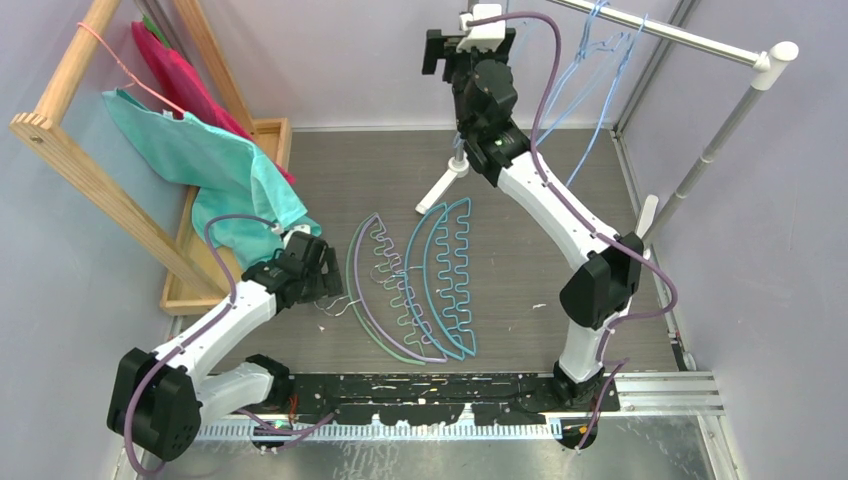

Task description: Organize the hangers

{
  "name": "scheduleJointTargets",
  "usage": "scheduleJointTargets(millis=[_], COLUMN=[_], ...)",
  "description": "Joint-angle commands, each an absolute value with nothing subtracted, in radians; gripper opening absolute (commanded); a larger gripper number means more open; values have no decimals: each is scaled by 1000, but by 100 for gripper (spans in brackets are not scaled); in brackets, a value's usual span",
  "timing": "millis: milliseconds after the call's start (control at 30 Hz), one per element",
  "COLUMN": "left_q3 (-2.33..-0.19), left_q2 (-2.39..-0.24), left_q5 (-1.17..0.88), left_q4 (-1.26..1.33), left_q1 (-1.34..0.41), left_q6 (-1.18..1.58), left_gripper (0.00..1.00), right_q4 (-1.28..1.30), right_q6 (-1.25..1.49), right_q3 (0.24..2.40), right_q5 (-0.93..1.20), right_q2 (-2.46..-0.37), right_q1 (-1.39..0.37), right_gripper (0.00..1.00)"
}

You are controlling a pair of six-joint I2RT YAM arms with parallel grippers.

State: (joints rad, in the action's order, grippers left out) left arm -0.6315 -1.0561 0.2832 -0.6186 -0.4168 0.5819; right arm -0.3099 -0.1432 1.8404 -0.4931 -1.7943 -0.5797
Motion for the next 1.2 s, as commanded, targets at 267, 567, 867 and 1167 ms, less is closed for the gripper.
scheduleJointTargets(millis=[267,567,867,1167], left_q3=[-674,-679,-690,-690], left_q2=[-1140,-1152,-1178,-1176], left_q5=[275,274,279,283], left_q4=[-614,-631,-637,-641], left_q1=[-411,-411,-411,-411], left_q6=[565,566,568,569], left_gripper=[98,98,98,98], right_q4=[-279,-306,-360,-279], right_q6=[-175,-264,-335,-169], right_q3=[2012,2098,2135,2144], right_q5=[-518,-600,-664,-586], right_q2=[-1909,-1993,-2028,-1999], right_q1=[-642,-648,-603,-462], right_gripper=[98,100,100,100])
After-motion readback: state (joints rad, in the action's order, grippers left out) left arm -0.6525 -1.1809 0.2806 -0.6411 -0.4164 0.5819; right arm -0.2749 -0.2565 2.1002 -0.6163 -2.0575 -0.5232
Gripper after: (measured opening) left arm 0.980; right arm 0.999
